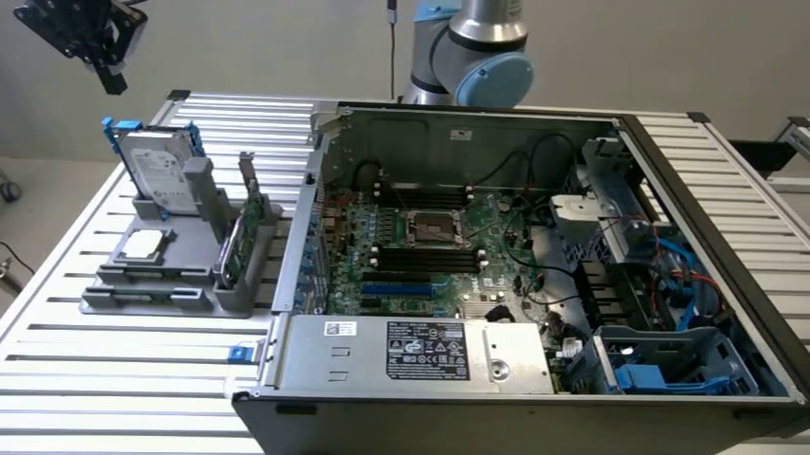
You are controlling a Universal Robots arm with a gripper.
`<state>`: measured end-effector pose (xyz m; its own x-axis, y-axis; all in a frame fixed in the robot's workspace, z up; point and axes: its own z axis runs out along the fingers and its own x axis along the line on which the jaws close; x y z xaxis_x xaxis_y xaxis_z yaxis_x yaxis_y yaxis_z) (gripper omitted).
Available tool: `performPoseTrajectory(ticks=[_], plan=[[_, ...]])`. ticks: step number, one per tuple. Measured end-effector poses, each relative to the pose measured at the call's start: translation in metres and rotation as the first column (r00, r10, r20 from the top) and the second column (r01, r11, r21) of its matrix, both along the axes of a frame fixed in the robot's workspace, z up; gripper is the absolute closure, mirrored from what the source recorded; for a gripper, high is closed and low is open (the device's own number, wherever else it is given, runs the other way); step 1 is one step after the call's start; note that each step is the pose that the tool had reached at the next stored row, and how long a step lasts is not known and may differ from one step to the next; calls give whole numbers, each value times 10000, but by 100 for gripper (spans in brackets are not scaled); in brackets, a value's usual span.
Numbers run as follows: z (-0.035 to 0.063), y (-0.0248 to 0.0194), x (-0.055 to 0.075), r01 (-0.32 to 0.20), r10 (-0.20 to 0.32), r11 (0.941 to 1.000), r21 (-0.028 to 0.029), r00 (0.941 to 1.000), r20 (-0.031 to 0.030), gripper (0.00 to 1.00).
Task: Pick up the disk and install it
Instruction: 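Pick up the disk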
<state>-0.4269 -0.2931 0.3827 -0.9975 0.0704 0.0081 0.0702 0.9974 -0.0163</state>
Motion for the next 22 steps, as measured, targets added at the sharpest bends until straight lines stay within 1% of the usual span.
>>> performPoseTrajectory(ticks=[9, 11, 13, 15, 17, 20, 22], plan=[[0, 0, -1, -15, 15, 10000, 0, 10000, -1, 89], [0, 0, -1, -226, 226, 9997, 3, 9997, -1, 89], [0, 0, -1, -583, 583, 9983, 4, 9983, -1, 89], [-2, 0, -1, -941, 941, 9956, 6, 9956, -1, 89], [-3, 0, -1, -1309, 1309, 9914, 7, 9914, -2, 89], [-5, 0, -2, -1847, 1847, 9828, 7, 9828, -1, 89], [-6, 0, -1, -2204, 2204, 9754, 7, 9754, 0, 89]])
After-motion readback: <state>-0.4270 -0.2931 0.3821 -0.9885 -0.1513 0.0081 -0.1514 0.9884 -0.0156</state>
